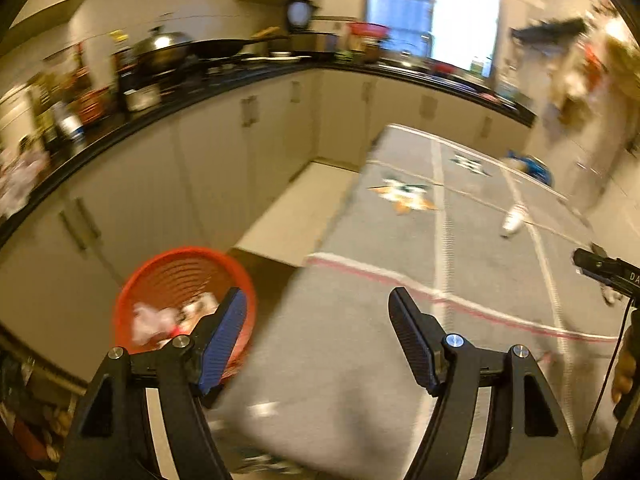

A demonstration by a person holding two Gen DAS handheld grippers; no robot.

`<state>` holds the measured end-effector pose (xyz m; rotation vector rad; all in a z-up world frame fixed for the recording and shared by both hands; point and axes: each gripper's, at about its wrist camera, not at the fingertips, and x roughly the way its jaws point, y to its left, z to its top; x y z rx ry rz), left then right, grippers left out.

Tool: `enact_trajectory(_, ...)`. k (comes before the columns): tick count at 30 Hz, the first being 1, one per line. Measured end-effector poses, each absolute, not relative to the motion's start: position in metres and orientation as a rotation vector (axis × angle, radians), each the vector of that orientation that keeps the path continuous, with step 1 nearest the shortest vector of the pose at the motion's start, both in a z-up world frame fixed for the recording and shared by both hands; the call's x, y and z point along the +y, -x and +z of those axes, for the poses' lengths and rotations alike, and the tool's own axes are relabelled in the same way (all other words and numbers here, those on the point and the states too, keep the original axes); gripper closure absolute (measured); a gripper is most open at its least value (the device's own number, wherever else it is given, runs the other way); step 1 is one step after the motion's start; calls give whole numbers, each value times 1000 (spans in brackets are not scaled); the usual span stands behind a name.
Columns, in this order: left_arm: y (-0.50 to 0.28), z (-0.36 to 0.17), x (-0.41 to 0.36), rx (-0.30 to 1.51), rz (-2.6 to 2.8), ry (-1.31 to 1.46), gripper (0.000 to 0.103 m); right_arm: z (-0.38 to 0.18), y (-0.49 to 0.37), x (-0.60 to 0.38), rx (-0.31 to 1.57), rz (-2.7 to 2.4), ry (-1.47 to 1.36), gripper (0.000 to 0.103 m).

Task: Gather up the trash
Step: 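Return both tools to the table toward the bottle and cloth, then grasp the white bottle with the left tool while the right tool grasps the white cloth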

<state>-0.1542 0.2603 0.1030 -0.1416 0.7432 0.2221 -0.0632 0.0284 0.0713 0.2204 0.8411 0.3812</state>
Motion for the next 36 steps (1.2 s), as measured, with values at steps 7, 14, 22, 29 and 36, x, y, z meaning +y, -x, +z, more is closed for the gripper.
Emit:
enact_trajectory(7, 84, 114, 175, 758, 75, 1, 31, 80, 64, -126, 793, 89, -261, 26)
enact_trajectory(14, -7, 94, 93, 862, -83, -137, 31, 59, 52, -187, 803, -8, -306, 25)
enact_trajectory(22, -91, 52, 37, 955, -130, -223, 31, 42, 38, -201, 810, -19, -300, 25)
enact_trajectory(29, -136, 31, 16, 996, -168, -213, 31, 36, 26, -200, 806, -42, -262, 25)
enact_trajectory(36, -153, 14, 14, 1044, -193, -174, 31, 32, 21, -181, 800, -78, -128, 27)
